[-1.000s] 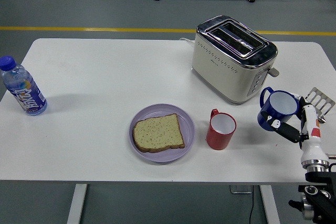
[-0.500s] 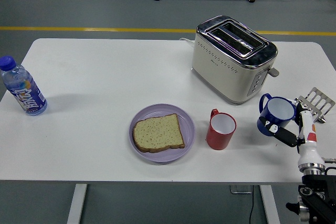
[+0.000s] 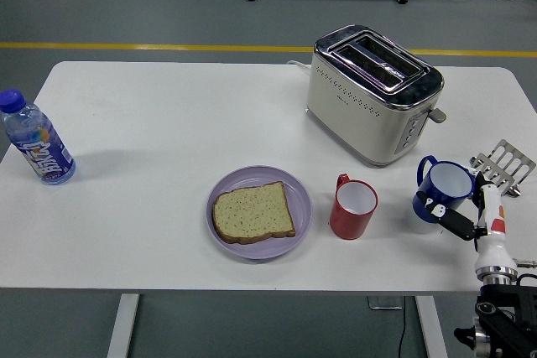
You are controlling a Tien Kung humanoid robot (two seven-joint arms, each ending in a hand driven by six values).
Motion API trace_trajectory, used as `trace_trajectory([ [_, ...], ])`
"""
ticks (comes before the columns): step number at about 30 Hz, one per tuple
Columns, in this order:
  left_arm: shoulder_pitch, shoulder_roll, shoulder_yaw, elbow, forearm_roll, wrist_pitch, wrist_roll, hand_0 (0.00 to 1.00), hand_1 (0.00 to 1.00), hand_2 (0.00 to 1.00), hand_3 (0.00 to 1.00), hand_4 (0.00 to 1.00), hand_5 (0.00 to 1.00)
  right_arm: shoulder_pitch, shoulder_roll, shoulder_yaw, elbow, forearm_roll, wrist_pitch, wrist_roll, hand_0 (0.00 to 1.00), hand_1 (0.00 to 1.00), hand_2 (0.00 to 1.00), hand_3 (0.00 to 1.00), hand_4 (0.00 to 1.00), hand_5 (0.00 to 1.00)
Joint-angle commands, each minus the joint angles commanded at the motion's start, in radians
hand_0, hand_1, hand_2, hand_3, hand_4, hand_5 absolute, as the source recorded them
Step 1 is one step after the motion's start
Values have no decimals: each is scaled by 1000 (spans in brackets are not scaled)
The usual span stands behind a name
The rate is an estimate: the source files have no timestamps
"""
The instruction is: Pick up the cup,pour liquid into bread,place the cup on the desk
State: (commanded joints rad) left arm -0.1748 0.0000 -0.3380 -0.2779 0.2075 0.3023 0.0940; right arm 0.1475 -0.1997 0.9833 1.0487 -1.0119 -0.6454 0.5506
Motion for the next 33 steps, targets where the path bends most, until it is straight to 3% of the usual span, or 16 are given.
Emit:
trace_trajectory([
  [33,-3,0,-6,-2,13,-2,6,681,684,698,543,253,998,30,34,-43,-105,67,0,30,376,291,433,466,620,31],
])
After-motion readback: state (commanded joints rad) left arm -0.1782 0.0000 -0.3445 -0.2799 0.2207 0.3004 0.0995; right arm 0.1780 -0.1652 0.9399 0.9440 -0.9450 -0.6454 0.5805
